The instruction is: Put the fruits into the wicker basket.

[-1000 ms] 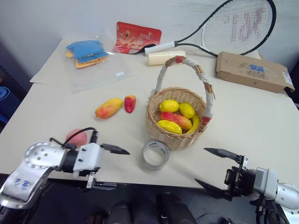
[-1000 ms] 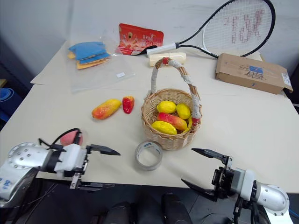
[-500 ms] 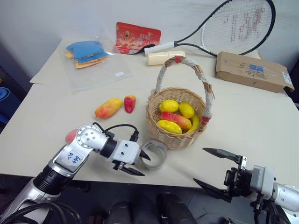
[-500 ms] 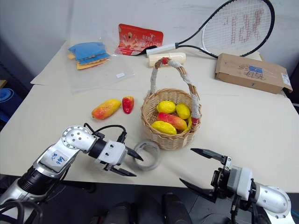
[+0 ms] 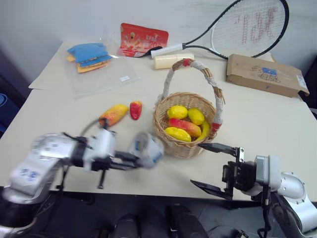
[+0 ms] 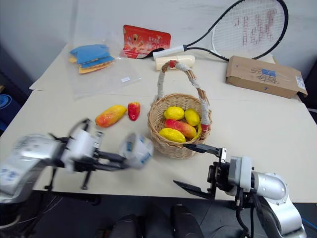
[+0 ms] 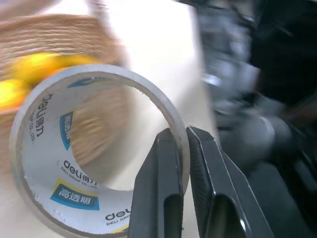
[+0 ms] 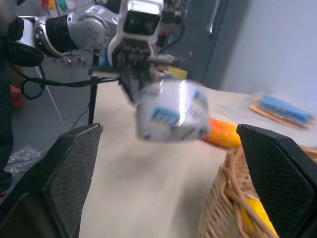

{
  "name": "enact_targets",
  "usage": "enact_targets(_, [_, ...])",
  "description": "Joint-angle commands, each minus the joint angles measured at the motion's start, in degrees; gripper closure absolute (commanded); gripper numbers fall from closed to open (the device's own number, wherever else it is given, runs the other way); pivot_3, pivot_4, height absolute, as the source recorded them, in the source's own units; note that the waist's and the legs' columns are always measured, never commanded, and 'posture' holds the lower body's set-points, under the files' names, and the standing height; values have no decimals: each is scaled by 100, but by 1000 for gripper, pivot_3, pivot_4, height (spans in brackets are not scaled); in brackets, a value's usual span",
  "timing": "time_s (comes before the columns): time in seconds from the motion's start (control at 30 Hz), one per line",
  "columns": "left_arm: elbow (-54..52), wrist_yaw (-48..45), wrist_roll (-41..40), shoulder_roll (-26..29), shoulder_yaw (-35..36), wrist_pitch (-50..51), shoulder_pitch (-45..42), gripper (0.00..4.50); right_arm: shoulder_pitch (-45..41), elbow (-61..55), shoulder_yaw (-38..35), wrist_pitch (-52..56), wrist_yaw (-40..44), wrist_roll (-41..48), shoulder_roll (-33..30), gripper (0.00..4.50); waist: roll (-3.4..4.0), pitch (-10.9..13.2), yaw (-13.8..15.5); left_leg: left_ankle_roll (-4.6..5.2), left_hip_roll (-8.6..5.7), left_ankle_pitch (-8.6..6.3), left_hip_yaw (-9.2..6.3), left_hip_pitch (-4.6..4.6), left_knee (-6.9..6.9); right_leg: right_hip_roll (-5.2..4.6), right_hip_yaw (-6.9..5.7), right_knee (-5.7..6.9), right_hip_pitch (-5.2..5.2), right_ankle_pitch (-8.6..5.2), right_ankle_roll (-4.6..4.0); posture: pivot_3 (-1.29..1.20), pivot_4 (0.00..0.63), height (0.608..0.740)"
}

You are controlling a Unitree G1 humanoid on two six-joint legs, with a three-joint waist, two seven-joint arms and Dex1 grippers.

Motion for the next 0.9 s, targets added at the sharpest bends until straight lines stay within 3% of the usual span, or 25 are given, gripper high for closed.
enact_targets(0.03, [563, 607, -245, -79, 1895, 491, 545, 4490, -142, 8, 202, -22, 176, 157, 190, 0, 0, 1, -1, -1, 0, 0, -2, 0, 1, 0, -3, 0, -1, -1, -2, 0, 150, 740])
enact_targets(0.1, [1405, 1083, 60, -284, 2632, 299, 781, 4490, -247, 64, 304, -79, 221, 108, 323, 0, 1, 0, -2, -4, -1, 1, -8, 1, 2, -1, -10, 0, -1, -2, -4, 0, 150, 740])
enact_targets(0.17, [2177, 1302, 374, -380, 2933, 11, 1006, 4490, -323, 103, 320, -95, 212, 68, 406, 0, 0, 0, -4, -4, -3, 2, -9, 2, 2, -1, -13, 2, -2, -3, -4, 0, 150, 740])
enact_targets(0.27, [3238, 1523, 806, -453, 2925, -376, 1294, 4490, -424, 168, 295, -82, 216, 52, 439, 0, -5, -3, -10, -3, -7, 0, -5, 1, 0, -11, -14, -2, -2, -3, -5, 0, 150, 740])
enact_targets(0.5, [3885, 1667, 829, -652, 2652, -658, 1161, 4490, -380, 195, 292, -121, 207, -39, 450, 0, -76, -36, 120, -11, -6, -8, -37, -3, -10, -39, -56, -13, 6, -11, -22, 0, 150, 740])
enact_targets(0.67, [3994, 1492, 579, -434, 2982, -529, 1297, 3008, -216, 175, 198, -187, 182, -119, 417, 0, -71, -34, 101, -20, -4, -3, -47, 0, -35, -49, -83, -10, 2, -23, -46, 0, 150, 740])
enact_targets(0.73, [3895, 1072, 539, -155, 3094, -629, 1433, 2565, -153, 170, 142, -189, 188, -138, 378, 0, -75, -36, 84, -32, 5, -3, -51, -1, -40, -49, -103, -7, -1, -31, -60, 0, 150, 740])
enact_targets(0.77, [3843, 821, 491, -34, 3131, -689, 1488, 2137, -132, 166, 118, -181, 191, -145, 359, 0, -75, -36, 82, -39, 11, -3, -54, -2, -44, -48, -113, -3, -4, -36, -68, 0, 150, 740])
enact_targets(0.8, [3742, 465, 331, 129, 3159, -545, 1577, 1927, -116, 160, 92, -164, 196, -149, 336, 0, -72, -34, 83, -43, 12, -3, -55, -2, -44, -48, -116, -2, -5, -38, -73, 0, 150, 740])
enact_targets(0.9, [3641, -296, 599, 649, 2888, -887, 1858, 1927, -129, 159, 45, -99, 232, -139, 274, 0, -59, -27, 85, -48, 14, -3, -57, 1, -46, -49, -123, 4, -6, -46, -86, 0, 150, 740])
